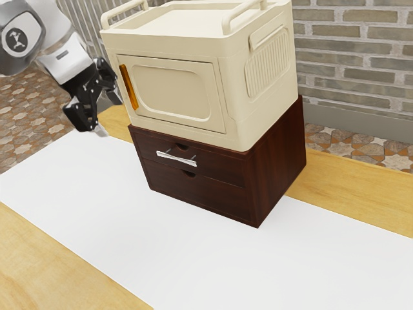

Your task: Pull the drawer handle with one arm to open the drawer

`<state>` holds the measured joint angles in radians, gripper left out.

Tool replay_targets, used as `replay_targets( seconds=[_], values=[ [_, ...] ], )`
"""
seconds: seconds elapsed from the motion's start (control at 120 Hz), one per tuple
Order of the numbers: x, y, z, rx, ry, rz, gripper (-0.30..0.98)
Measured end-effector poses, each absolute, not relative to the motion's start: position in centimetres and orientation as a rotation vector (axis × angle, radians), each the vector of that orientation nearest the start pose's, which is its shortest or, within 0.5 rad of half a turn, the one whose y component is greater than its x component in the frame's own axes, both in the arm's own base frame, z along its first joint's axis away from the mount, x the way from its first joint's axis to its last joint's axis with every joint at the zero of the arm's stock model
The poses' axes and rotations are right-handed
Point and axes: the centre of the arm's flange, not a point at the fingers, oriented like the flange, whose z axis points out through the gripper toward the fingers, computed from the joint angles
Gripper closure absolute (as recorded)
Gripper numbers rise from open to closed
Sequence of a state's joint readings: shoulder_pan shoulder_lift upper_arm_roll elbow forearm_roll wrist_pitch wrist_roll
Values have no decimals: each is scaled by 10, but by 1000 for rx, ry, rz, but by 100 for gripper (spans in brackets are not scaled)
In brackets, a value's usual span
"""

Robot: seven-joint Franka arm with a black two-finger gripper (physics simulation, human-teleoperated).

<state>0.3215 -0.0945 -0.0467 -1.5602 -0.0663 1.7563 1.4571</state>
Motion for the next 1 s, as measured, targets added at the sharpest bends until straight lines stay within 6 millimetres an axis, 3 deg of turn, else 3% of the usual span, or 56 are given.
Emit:
replay_targets(
  seconds=[0.242, 0.483, 0.575, 0.692, 1.0],
  values=[
    [548, 135, 665, -2332, 1716, -405, 8],
    [566, 91, 650, -2204, 1825, -447, 25],
    [566, 82, 646, -2178, 1851, -449, 31],
    [549, 72, 638, -2153, 1866, -442, 36],
    [560, 82, 600, -2104, 1859, -415, 39]
  ],
)
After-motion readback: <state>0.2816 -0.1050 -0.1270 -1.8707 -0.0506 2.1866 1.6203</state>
